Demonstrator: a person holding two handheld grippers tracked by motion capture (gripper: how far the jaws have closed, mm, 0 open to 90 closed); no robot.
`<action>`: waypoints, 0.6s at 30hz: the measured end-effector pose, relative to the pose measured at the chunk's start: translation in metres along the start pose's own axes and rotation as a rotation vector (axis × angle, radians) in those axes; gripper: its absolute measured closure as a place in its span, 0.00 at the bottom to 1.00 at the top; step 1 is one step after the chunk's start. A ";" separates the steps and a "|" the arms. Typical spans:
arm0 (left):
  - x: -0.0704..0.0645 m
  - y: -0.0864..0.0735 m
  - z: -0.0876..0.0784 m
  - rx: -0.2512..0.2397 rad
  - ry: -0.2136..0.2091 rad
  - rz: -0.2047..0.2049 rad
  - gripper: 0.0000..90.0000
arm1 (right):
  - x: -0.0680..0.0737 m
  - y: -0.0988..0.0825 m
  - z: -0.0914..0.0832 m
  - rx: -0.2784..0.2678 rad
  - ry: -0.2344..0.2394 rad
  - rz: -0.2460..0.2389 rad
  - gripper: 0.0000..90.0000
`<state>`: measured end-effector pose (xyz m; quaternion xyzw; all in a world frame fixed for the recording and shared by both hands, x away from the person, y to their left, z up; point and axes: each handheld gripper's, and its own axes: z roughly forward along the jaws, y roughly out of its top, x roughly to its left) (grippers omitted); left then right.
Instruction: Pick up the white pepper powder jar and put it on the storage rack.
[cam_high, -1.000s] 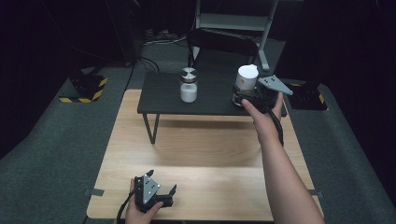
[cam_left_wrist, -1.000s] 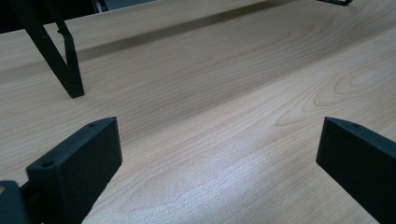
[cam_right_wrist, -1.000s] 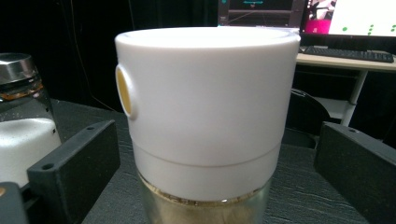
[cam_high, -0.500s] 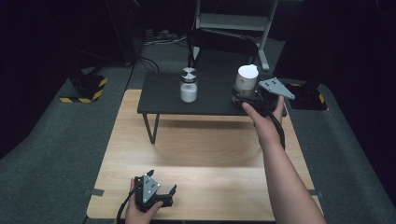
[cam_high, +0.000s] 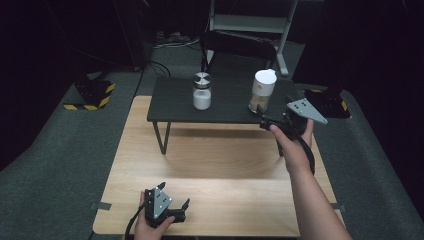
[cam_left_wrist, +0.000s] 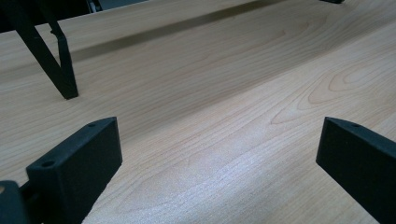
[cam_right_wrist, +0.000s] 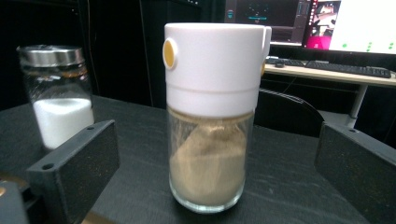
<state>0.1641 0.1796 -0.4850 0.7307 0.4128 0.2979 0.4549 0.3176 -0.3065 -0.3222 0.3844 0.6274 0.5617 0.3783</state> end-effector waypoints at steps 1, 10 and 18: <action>0.000 0.000 0.000 0.000 0.001 -0.007 0.01 | 0.000 -0.001 -0.002 -0.001 0.003 0.000 0.00; 0.000 0.000 0.000 -0.001 -0.001 0.000 0.01 | 0.002 -0.015 -0.023 -0.036 0.045 0.019 0.00; 0.001 0.000 0.000 -0.001 -0.006 0.000 0.01 | 0.007 -0.028 -0.041 -0.048 0.066 0.006 0.00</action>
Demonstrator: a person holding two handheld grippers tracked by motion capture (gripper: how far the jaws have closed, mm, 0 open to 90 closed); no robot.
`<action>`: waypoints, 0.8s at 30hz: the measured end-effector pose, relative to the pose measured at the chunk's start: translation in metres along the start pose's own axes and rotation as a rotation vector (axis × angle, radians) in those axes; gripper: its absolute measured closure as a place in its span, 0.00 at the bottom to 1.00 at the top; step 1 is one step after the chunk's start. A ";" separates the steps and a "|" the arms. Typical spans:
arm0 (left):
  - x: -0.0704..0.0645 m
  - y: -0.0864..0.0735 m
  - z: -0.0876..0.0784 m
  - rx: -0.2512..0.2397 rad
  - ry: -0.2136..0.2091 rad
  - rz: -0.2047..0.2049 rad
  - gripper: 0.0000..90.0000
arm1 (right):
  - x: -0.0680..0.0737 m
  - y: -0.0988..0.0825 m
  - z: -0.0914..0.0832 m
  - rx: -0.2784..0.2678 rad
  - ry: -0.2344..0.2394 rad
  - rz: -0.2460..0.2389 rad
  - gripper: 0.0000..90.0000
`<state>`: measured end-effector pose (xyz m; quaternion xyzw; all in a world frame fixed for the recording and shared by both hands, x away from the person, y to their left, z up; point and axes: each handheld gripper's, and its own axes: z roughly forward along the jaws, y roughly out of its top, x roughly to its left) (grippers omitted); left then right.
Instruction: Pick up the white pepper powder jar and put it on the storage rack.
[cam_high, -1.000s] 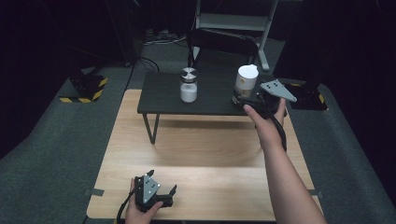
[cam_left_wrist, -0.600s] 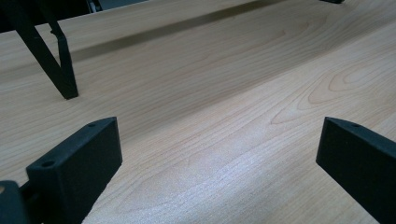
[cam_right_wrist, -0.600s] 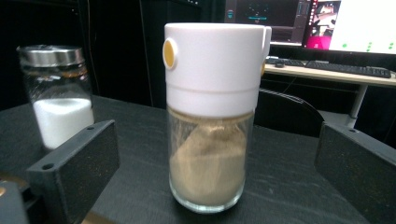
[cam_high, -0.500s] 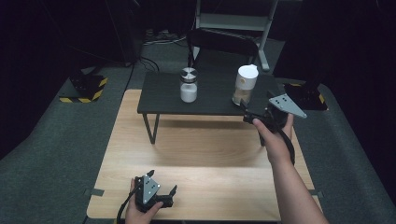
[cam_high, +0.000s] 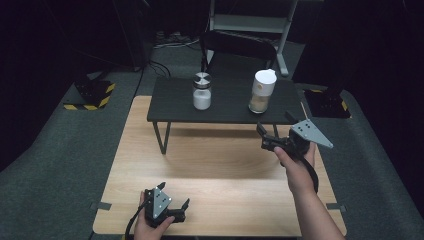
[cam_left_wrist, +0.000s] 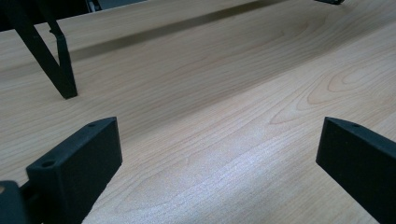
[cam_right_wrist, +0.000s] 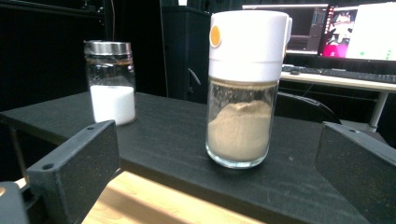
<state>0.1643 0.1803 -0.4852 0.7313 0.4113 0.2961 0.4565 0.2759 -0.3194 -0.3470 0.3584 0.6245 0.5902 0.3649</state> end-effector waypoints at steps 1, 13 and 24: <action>0.000 0.000 0.000 0.000 0.000 0.000 0.01 | 0.000 0.000 0.000 0.000 0.000 0.000 0.00; 0.002 -0.001 0.000 -0.002 -0.006 -0.004 0.01 | 0.005 -0.025 -0.026 -0.002 0.018 -0.007 0.00; 0.002 -0.002 -0.001 -0.010 -0.008 -0.002 0.01 | 0.005 -0.051 -0.047 0.021 0.018 -0.010 0.00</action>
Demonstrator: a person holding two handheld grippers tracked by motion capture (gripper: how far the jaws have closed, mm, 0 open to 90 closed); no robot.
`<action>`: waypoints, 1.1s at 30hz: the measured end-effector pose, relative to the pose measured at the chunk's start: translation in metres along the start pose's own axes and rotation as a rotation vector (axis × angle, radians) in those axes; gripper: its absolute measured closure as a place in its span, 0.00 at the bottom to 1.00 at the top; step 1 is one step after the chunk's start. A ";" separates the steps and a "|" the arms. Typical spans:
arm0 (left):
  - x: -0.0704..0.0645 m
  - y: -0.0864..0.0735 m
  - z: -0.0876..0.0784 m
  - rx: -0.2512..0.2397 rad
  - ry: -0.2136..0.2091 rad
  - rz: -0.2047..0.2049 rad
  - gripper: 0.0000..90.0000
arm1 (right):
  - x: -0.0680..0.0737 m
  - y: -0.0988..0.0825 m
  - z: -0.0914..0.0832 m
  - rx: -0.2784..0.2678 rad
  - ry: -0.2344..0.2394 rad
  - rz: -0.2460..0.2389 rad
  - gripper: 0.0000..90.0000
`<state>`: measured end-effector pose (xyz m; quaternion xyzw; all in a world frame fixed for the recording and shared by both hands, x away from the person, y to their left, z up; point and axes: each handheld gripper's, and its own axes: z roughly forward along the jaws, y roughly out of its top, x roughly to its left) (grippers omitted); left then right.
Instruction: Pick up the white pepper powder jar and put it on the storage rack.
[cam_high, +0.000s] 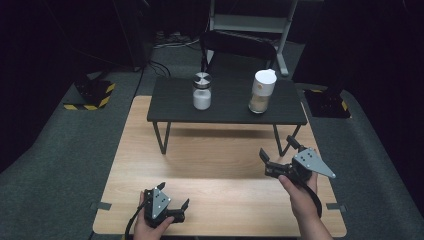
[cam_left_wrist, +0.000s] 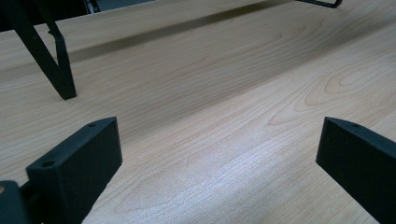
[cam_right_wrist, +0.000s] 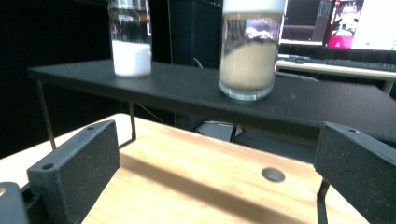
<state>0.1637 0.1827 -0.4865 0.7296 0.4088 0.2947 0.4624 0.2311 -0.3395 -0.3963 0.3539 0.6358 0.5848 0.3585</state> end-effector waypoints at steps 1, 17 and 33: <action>0.000 0.000 0.000 0.000 0.000 0.000 0.01 | 0.000 -0.004 -0.003 0.007 0.000 -0.001 0.00; -0.001 0.000 -0.001 -0.002 -0.002 0.013 0.01 | -0.002 -0.055 -0.035 0.061 -0.006 0.009 0.00; 0.001 -0.001 -0.001 -0.004 -0.008 0.003 0.01 | -0.004 -0.085 -0.053 0.152 -0.045 0.000 0.00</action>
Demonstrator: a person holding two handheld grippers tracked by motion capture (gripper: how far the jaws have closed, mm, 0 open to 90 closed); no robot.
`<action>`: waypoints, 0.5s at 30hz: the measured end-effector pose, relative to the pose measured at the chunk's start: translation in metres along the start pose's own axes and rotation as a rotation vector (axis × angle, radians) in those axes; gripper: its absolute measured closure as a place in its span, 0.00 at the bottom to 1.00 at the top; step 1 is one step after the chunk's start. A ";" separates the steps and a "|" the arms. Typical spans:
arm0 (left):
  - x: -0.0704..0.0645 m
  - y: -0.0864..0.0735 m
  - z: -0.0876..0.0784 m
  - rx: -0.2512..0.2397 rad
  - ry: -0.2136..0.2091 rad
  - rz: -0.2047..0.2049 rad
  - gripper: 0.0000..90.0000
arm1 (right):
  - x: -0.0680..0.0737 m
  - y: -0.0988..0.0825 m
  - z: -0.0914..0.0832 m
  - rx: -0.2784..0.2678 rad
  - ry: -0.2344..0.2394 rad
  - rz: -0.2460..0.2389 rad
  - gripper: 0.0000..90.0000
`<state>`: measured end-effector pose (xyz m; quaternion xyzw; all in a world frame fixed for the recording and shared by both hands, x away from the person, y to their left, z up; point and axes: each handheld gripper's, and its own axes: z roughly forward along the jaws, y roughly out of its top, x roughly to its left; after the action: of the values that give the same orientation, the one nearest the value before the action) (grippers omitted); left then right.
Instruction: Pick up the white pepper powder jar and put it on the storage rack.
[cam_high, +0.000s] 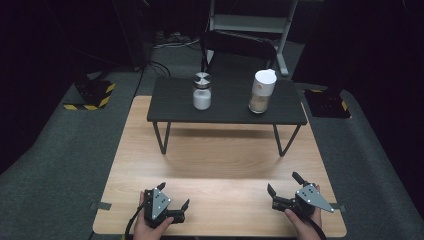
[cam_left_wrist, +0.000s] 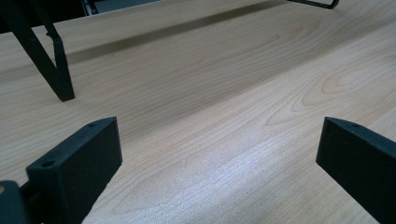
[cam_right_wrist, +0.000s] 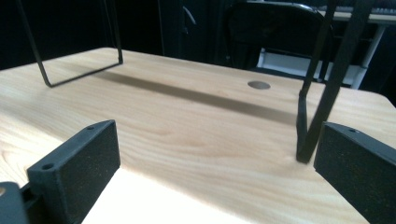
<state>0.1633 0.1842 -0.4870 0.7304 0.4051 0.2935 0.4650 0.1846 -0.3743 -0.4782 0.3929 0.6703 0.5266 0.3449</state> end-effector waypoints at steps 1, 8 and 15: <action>0.000 0.000 0.000 -0.001 -0.001 -0.001 0.01 | 0.000 -0.002 -0.001 0.006 -0.005 0.003 0.00; 0.001 0.000 0.000 -0.001 -0.004 -0.002 0.01 | -0.005 -0.010 -0.003 0.058 -0.014 0.016 0.00; 0.001 0.000 0.000 -0.003 -0.003 -0.005 0.01 | -0.007 -0.013 -0.003 0.099 -0.018 0.025 0.00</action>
<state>0.1635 0.1851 -0.4873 0.7293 0.4057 0.2919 0.4673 0.1834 -0.3835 -0.4905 0.4223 0.6875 0.4937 0.3245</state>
